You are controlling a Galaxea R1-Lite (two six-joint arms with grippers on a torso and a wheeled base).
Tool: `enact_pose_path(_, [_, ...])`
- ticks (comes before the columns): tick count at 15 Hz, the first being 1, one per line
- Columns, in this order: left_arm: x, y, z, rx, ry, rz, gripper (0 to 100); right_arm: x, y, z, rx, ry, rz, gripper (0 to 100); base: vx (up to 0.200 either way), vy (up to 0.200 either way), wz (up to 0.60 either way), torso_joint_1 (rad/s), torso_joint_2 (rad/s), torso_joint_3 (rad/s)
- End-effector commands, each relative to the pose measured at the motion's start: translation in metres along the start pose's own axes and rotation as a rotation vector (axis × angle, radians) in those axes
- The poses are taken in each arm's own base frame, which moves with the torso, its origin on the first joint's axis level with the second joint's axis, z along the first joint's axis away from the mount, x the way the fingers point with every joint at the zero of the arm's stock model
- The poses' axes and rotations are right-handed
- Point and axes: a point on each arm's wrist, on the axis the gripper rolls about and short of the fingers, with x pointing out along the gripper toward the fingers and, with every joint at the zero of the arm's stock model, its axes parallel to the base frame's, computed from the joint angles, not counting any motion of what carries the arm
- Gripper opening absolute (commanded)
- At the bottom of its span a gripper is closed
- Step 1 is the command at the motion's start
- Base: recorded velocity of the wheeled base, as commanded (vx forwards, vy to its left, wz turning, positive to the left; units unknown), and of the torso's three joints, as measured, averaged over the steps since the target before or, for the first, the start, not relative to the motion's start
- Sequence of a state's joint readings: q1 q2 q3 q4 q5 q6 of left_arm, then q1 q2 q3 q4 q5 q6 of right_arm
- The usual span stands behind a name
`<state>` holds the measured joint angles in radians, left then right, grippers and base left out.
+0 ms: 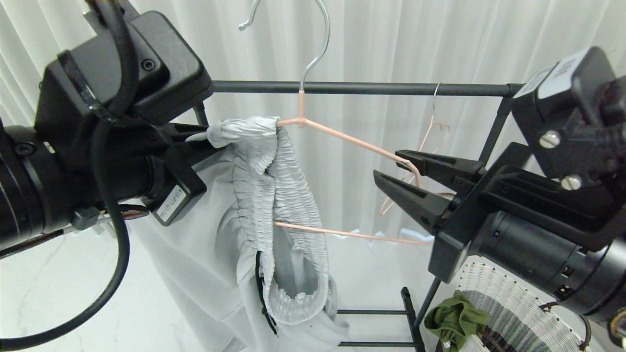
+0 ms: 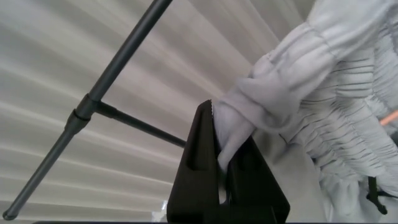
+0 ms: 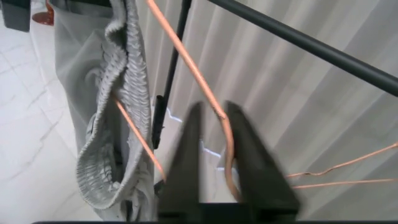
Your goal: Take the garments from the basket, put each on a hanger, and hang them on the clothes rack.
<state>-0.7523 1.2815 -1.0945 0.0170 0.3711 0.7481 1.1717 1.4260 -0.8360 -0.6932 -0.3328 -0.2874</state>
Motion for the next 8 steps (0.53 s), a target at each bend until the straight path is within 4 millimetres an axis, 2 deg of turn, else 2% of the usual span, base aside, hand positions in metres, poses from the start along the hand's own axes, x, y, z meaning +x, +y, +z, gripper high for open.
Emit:
enact_pose_path(1, [-0.001, 0.0, -0.003, 0.002, 0.011, 0.005, 0, 0.001, -0.002, -0.002, -0.004, 0.009, -0.008, 100, 0.0, 0.0, 0.0, 0.0, 0.0, 0.0])
enact_pose_path(4, [0.001, 0.005, -0.014, -0.003, 0.062, 0.038, 0, -0.002, -0.017, -0.001, -0.006, 0.003, -0.069, 100, 0.0, 0.0, 0.0, 0.0, 0.0, 0.0])
enact_pose_path(8, [0.006, 0.01, -0.014, -0.038, 0.041, 0.097, 0, -0.009, -0.014, -0.011, -0.018, 0.034, -0.049, 100, 0.0, 0.0, 0.0, 0.0, 0.0, 0.0])
